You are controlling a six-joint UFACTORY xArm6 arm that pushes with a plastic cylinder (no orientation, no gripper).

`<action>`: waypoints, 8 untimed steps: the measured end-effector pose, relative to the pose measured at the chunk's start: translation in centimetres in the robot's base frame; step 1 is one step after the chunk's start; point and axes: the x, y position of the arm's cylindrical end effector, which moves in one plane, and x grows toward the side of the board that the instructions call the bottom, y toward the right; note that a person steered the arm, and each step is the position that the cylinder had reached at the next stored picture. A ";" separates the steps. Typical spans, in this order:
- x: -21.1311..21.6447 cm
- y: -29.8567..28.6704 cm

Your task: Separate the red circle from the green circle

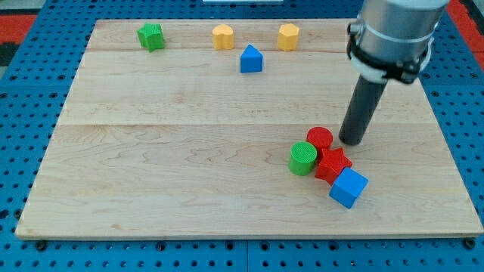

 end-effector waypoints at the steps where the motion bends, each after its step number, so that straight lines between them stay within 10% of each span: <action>1: 0.8 -2.8; 3: -7.0 -11.3; 8: -6.5 -20.7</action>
